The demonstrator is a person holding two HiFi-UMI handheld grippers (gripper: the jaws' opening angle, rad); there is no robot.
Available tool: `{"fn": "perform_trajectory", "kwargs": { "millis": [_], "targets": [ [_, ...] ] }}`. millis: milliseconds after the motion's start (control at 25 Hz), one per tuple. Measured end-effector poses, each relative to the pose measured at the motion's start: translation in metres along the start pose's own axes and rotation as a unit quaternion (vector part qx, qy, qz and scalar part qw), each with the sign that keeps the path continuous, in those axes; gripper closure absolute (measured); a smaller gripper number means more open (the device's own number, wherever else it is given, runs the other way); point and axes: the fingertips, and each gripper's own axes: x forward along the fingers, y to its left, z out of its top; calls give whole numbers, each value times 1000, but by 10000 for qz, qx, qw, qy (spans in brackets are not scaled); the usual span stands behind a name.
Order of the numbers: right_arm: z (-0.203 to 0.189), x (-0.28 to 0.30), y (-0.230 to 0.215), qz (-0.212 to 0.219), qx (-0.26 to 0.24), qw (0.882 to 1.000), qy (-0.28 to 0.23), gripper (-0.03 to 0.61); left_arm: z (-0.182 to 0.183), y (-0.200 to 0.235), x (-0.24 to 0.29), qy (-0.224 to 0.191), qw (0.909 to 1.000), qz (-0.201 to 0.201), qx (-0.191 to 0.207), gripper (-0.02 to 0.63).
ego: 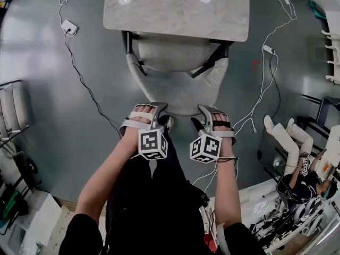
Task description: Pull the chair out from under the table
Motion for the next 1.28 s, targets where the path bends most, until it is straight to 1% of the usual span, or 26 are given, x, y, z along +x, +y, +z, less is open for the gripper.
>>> {"fn": "perform_trajectory", "kwargs": {
  "millis": [160, 320, 600, 680, 720, 760, 800, 840, 1000, 1160, 1280],
  "targets": [
    [-1, 10, 2, 69, -27, 9999, 69, 322, -4, -1, 4, 12, 10000, -37, -20, 403],
    [-7, 24, 4, 126, -157, 9996, 221, 322, -4, 2, 12, 13, 10000, 14, 37, 405],
    [-9, 43, 5, 237, -607, 9969, 437, 324, -3, 7, 23, 120, 9997, 38, 187, 407],
    [-11, 45, 4, 237, -604, 9970, 426, 325, -2, 5, 26, 116, 9998, 34, 187, 408],
    [-11, 46, 3, 215, -583, 9972, 409, 328, -3, 3, 27, 111, 9998, 29, 182, 419],
    [-10, 46, 2, 173, -579, 9974, 398, 341, -3, 2, 28, 104, 9998, 29, 181, 433],
    [-10, 46, 1, 129, -596, 9974, 395, 386, -4, 0, 28, 98, 9998, 39, 191, 440],
    [-10, 46, 0, 101, -625, 9972, 398, 403, -4, 0, 28, 98, 9997, 51, 211, 445],
    [-11, 47, 0, 45, -724, 9966, 403, 416, -3, 0, 31, 135, 9995, 9, 273, 469],
    [-12, 47, 2, 81, -749, 9962, 429, 430, -2, -2, 32, 109, 9993, -92, 337, 483],
    [-12, 46, 3, 74, -793, 9956, 499, 439, -2, -4, 30, 95, 9993, -35, 368, 486]
  ]
}}
